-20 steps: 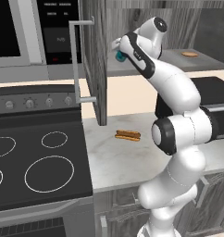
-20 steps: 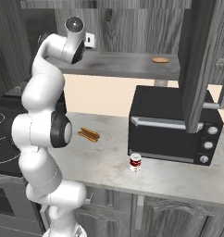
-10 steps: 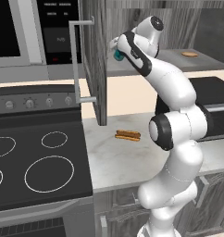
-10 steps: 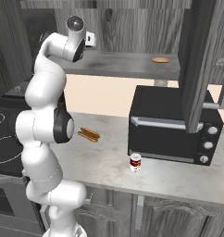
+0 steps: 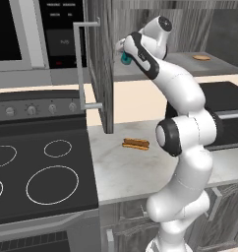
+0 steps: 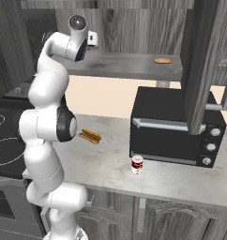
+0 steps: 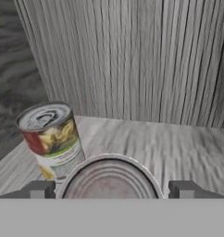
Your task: Pick the cans from the counter and place them in their designated side in the cabinet.
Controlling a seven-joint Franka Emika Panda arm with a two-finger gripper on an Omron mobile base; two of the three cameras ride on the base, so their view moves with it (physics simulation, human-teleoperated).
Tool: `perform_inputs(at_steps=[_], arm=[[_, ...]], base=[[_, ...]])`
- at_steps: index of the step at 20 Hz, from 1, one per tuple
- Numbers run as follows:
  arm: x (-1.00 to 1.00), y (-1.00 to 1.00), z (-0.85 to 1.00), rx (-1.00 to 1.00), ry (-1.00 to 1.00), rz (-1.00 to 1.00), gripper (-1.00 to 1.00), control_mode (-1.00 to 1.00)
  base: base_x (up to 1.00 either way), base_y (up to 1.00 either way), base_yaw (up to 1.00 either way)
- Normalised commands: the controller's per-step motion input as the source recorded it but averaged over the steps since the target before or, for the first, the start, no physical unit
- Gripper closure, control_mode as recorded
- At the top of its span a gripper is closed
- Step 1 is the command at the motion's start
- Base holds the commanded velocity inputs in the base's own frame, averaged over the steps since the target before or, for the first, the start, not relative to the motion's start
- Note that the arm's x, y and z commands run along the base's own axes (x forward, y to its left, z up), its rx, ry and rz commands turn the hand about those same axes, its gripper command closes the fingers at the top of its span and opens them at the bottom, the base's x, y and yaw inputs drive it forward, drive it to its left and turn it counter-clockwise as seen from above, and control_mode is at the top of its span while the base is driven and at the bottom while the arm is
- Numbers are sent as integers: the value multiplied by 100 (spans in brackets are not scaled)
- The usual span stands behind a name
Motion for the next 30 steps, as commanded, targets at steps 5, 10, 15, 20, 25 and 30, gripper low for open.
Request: perform_inputs(at_steps=[5,10,15,20,25,30], arm=[[13,1,-2,-2,-3,3,-100,-100],[-17,-1,13,0,-16,7,-100,-100],[-41,-15,1,0,-20,7,-100,-100],[-49,-18,-4,2,-21,8,-100,-100],[-52,-15,0,0,-17,7,-100,-100],[-64,-18,0,0,-11,5,-100,-100]], base=[[0,0,0],[0,0,0],[0,0,0],[0,0,0],[0,0,0],[0,0,0]])
